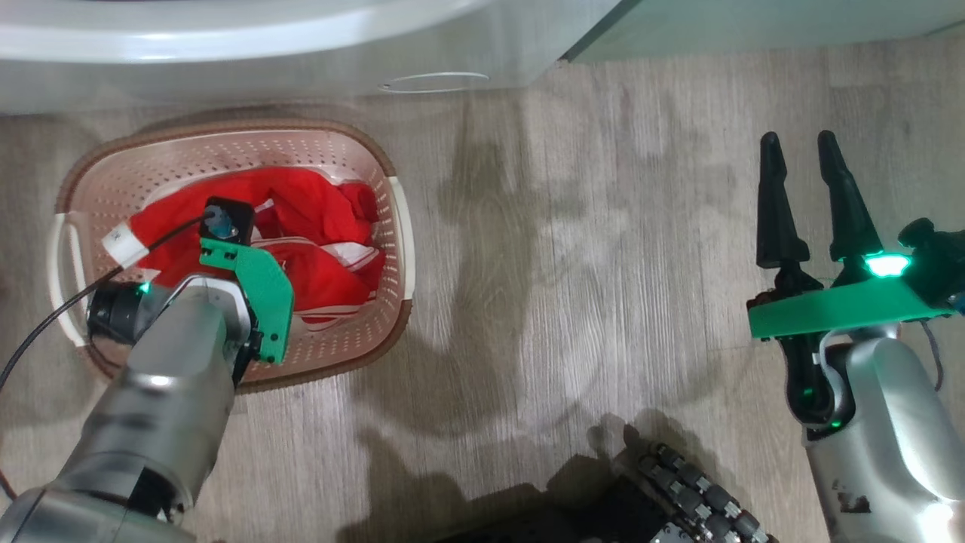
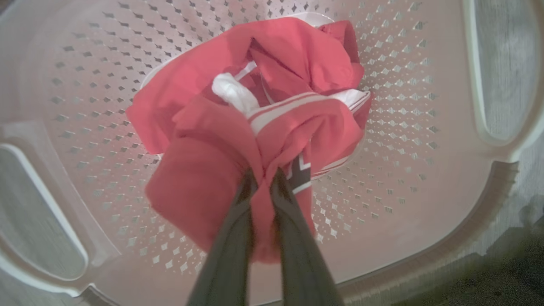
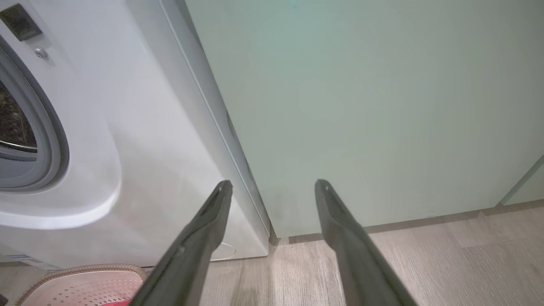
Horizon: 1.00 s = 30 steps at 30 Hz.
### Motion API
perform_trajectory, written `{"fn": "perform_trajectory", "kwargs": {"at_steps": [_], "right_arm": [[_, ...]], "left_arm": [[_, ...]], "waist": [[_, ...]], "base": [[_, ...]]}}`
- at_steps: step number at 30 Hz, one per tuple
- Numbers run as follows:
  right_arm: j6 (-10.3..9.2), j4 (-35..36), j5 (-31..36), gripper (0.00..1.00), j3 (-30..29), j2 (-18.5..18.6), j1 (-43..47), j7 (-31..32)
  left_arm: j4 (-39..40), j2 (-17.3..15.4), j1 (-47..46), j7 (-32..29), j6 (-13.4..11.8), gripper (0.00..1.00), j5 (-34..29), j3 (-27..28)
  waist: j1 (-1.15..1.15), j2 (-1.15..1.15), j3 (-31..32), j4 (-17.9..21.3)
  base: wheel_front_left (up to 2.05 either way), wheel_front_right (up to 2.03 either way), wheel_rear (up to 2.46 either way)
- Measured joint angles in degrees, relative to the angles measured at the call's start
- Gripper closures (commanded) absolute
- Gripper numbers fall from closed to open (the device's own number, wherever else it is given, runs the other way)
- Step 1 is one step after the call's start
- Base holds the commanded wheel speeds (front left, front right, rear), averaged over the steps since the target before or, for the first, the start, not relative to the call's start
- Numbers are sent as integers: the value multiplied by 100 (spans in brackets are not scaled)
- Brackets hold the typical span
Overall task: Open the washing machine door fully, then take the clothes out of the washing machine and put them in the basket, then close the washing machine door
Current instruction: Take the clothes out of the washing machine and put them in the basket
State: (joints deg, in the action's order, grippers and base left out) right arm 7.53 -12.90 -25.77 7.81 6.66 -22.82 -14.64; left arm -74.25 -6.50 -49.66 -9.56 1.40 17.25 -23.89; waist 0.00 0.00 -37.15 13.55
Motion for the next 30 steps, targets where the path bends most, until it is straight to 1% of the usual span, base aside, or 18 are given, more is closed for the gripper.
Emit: {"fn": "perform_trajectory", "kwargs": {"at_steps": [1, 2, 3, 6, 9, 13, 14, 17, 21, 23, 25, 26, 30], "right_arm": [[0, -2, 0, 0, 1, -13, -9, 0], [-1, -8, 0, 0, -1, -14, -20, 0], [-1, -16, 0, 0, -7, -14, -30, 0], [-1, -54, 0, 0, -9, -16, -38, 0], [0, -118, 7, 0, 31, -16, -15, 0], [-1, -189, 5, 0, 47, -4, 140, 0], [-1, -189, 5, 0, 47, -4, 140, 0], [-1, -231, 5, 0, 54, 25, 316, 0], [0, -299, 4, 0, 71, 51, 519, 0], [-1, -327, 3, 0, 87, 51, 623, 0], [-1, -359, -2, 0, 96, 51, 737, 0], [-1, -374, -2, 0, 112, 51, 853, 0], [-1, -415, -2, 0, 182, 51, 1049, 0]], "left_arm": [[-4, -4, 1, -1, -14, 59, 0, -4], [-4, -3, 1, 45, -47, 31, 1, -2], [-7, -2, 3, 113, -56, 0, 9, -2], [-12, 11, 25, 364, -75, 0, 62, -1], [-11, 26, 107, 806, -63, 0, 116, 20], [-13, 52, 396, 1376, 66, 0, 323, 132], [-13, 52, 396, 1376, 66, 0, 323, 132], [-20, 75, 630, 1708, 160, 0, 434, 210], [-21, 87, 758, 2169, 231, 0, 642, 374], [68, 73, 781, 2318, 233, 0, 641, 385], [245, 64, 859, 2374, 230, 0, 681, 478], [631, 29, 1020, 2376, 223, 0, 712, 564], [1568, -31, 1455, 2379, 212, 0, 703, 884]], "waist": [[0, 0, -13, 18], [0, 0, -11, 25], [0, 0, 7, 22], [0, 0, 129, -12], [0, 0, 335, -55], [0, 0, 692, -127], [0, 0, 692, -127], [0, 0, 993, -202], [0, 0, 1410, -320], [0, 0, 1619, -379], [0, 0, 1825, -433], [0, 1, 2026, -484], [0, 1, 2394, -575]], "base": [[0, 0, 0], [0, 0, 0], [0, 0, 0], [0, 0, 0], [0, 0, 0], [0, 0, 0], [0, 0, 0], [0, 0, 0], [0, 0, 0], [0, 0, 0], [0, 0, 0], [0, 0, 0], [0, 0, 0]]}}
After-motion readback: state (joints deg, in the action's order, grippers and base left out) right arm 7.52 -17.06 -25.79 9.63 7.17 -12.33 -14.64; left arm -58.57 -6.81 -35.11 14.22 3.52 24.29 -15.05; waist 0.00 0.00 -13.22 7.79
